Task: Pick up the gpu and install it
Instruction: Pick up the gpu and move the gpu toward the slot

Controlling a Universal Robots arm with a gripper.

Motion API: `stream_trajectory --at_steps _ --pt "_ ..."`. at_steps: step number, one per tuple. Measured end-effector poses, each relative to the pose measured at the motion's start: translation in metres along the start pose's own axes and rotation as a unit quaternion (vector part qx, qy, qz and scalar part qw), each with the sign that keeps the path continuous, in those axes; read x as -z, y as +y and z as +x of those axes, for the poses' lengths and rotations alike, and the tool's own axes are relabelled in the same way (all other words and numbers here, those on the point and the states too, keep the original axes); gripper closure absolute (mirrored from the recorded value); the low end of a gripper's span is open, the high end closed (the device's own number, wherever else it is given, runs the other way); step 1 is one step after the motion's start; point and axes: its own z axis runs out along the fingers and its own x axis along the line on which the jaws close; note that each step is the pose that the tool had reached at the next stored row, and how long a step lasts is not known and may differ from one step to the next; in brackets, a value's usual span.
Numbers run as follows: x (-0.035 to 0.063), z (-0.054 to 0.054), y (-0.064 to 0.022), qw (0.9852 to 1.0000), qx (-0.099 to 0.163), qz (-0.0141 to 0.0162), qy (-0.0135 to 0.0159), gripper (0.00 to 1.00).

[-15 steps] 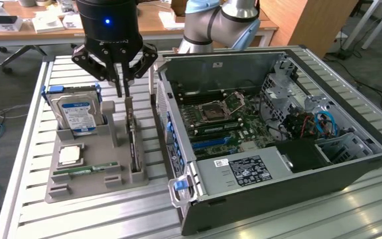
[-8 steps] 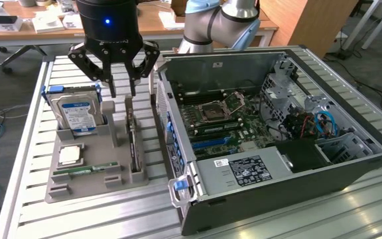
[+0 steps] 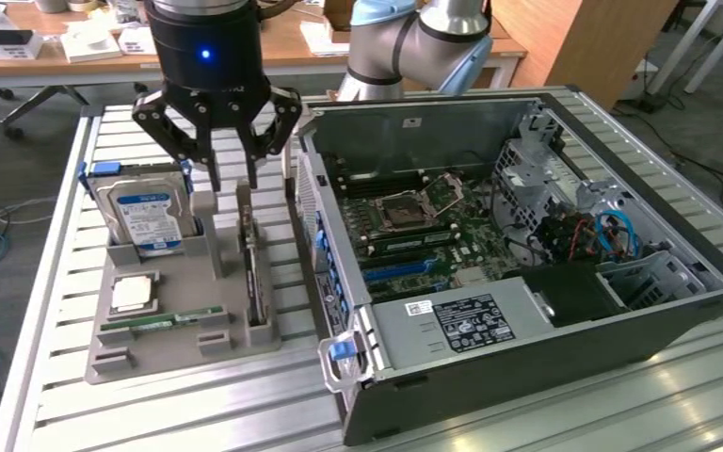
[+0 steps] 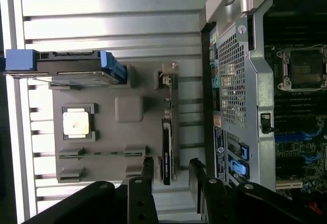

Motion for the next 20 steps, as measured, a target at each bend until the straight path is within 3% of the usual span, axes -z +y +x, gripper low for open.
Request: stream_trajectory --at_steps 20 --pt "-0.0363 0.001 -0.0017 1.0 0.0 0.0001 0.0001 0.59"
